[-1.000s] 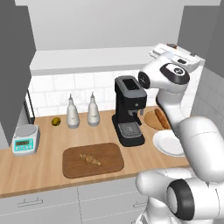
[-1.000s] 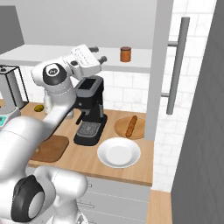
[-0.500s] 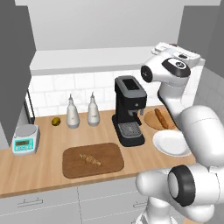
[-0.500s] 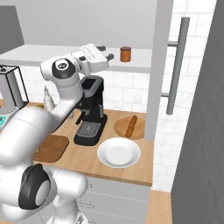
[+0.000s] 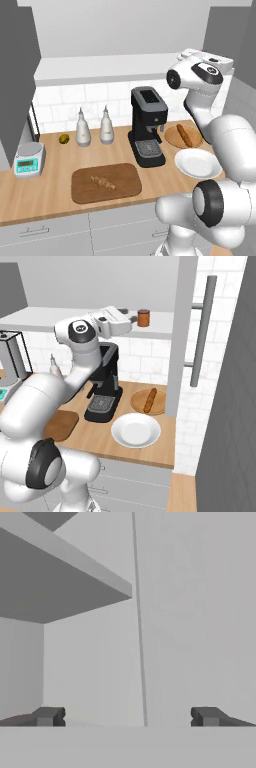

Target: From the different types of pastries on the counter, select a croissant and place it on the cutting board. Then retrieve a jar of jam from the cabinet and place it alongside the croissant on the cutting board.

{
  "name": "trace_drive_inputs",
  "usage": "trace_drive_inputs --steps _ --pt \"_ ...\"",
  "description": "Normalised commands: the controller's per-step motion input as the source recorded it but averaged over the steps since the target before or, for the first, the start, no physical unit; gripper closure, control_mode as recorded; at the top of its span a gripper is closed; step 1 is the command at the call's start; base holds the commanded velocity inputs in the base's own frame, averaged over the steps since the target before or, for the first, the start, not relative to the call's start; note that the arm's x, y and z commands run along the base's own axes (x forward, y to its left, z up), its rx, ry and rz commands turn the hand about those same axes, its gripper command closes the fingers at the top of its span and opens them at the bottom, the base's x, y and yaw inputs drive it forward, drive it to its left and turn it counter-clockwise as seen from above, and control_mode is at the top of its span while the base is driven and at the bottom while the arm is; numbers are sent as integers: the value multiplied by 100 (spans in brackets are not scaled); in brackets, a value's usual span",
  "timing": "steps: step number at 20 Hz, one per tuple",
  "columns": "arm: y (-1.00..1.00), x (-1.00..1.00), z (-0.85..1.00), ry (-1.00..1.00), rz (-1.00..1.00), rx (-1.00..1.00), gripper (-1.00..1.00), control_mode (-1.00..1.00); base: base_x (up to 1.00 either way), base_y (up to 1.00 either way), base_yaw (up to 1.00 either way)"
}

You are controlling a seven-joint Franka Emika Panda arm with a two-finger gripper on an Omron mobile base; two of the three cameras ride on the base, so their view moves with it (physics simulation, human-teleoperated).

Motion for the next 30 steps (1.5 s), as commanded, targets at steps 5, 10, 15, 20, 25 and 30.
trace_drive_inputs --steps 5,10,15,20,25,30 --pt "-11 3 -4 4 0 0 -100 -100 0 0 0" --pt "-8 0 -9 2 0 0 -100 -100 0 0 0" --pt "-2 0 -12 0 0 0 -100 -100 0 0 0" --pt "0 2 -16 1 0 0 -100 -100 0 0 0" --pt "0 3 -13 1 0 0 -100 -100 0 0 0" --pt "0 11 -16 2 0 0 -100 -100 0 0 0"
